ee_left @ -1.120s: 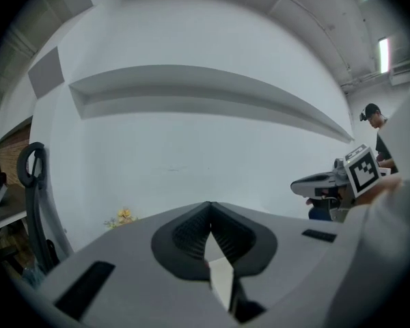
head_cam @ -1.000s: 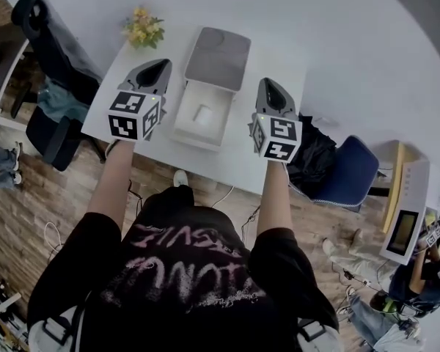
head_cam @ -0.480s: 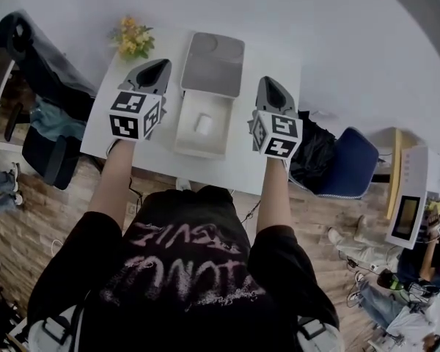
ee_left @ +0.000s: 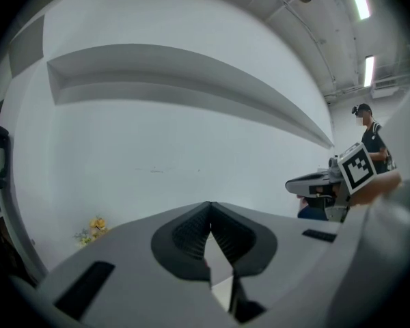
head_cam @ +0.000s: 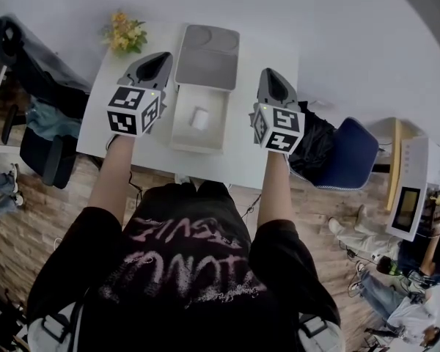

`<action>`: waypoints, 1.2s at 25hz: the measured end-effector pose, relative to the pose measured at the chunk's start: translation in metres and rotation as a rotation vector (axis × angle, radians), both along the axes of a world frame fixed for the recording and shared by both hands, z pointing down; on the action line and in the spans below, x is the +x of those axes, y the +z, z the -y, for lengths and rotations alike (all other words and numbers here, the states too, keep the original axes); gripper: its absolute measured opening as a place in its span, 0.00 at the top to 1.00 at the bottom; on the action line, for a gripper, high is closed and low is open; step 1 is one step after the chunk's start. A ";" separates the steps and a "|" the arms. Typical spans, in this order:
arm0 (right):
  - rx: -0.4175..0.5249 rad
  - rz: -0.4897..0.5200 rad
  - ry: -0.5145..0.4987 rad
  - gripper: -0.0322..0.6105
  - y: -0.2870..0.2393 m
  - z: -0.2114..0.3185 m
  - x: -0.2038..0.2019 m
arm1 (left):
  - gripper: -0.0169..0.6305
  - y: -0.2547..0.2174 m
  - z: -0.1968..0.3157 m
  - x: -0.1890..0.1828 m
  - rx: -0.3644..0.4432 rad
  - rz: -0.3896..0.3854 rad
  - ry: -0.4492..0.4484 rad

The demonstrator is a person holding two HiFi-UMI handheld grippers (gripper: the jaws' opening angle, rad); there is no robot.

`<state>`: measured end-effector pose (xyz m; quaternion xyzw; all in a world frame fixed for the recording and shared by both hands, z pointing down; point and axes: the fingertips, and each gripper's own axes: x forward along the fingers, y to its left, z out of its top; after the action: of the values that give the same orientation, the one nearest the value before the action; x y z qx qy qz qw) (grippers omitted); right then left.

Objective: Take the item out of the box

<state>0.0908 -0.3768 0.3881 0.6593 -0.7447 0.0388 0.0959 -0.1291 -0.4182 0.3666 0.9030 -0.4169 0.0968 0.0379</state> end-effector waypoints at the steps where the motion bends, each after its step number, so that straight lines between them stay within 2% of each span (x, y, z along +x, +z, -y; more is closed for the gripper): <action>1: -0.002 0.003 -0.003 0.94 0.001 0.002 0.001 | 0.97 -0.001 0.001 0.001 0.002 0.002 -0.003; 8: 0.000 0.048 -0.034 0.94 -0.002 0.017 0.008 | 0.97 -0.009 0.004 0.009 0.025 0.041 -0.039; 16: 0.010 0.078 -0.087 0.94 -0.005 0.025 0.008 | 0.97 -0.015 0.007 0.017 0.032 0.046 -0.081; 23: -0.011 0.068 -0.116 0.94 0.008 0.022 0.021 | 0.97 0.001 0.002 0.032 -0.001 0.054 -0.099; 30: -0.051 0.072 -0.165 0.94 0.028 0.017 0.018 | 0.97 0.023 -0.005 0.040 -0.046 0.099 -0.118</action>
<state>0.1093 -0.3936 0.4160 0.5913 -0.7983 0.0733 0.0884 -0.0890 -0.4128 0.3894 0.8699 -0.4684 0.1485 0.0439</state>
